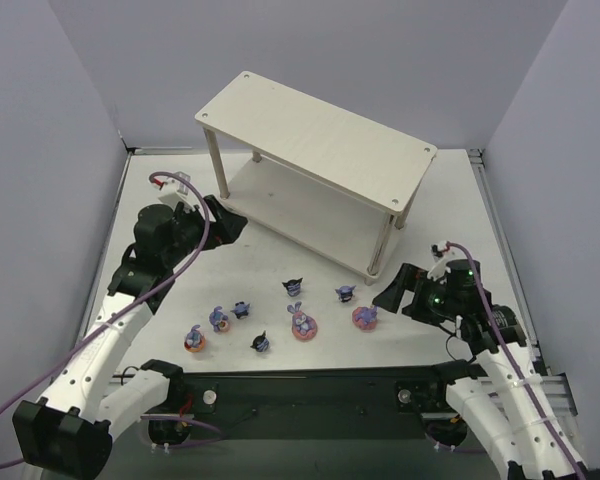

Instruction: Place and organize the plastic toys onto the shelf

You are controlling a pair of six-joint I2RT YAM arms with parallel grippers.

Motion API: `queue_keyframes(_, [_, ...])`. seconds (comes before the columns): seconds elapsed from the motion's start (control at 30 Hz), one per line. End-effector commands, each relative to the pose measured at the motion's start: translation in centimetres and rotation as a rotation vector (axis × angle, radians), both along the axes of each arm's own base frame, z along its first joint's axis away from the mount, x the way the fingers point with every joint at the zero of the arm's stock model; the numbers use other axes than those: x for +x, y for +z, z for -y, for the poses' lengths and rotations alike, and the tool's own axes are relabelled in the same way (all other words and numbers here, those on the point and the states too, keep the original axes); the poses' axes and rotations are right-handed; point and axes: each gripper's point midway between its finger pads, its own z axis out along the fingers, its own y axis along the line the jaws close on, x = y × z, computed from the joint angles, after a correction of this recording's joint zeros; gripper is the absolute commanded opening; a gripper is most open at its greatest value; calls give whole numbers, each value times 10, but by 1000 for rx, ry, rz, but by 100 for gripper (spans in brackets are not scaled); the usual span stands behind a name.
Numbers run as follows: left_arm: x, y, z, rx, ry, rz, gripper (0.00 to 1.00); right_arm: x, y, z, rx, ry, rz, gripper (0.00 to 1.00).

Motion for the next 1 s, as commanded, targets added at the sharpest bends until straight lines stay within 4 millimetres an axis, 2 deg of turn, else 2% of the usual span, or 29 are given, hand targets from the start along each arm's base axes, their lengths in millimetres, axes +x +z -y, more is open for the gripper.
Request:
queue_keyframes(0.0, [5,14,9,-40,-57,75,97,16,-20,-15,-2,13,-3,93])
queue_keyframes(0.13, [6,11,11,-63,-53,52,97,18,-40,-18,-120,53,-12,88])
queue_keyframes(0.17, [6,11,11,-65,-54,53,97,21,-46,-13,-159,36,-24,86])
queue_keyframes(0.47, [7,14,11,-76,-56,69,97,30,-67,-1,-294,54,-37,73])
queue_keyframes(0.6, [8,13,11,-76,-54,68,97,36,-71,2,-304,17,-22,70])
queue_keyframes(0.83, [8,8,11,-84,-51,53,97,55,-66,11,-303,-119,25,63])
queue_keyframes(0.97, [7,6,12,-96,-51,46,97,53,-74,11,-307,-133,-18,59])
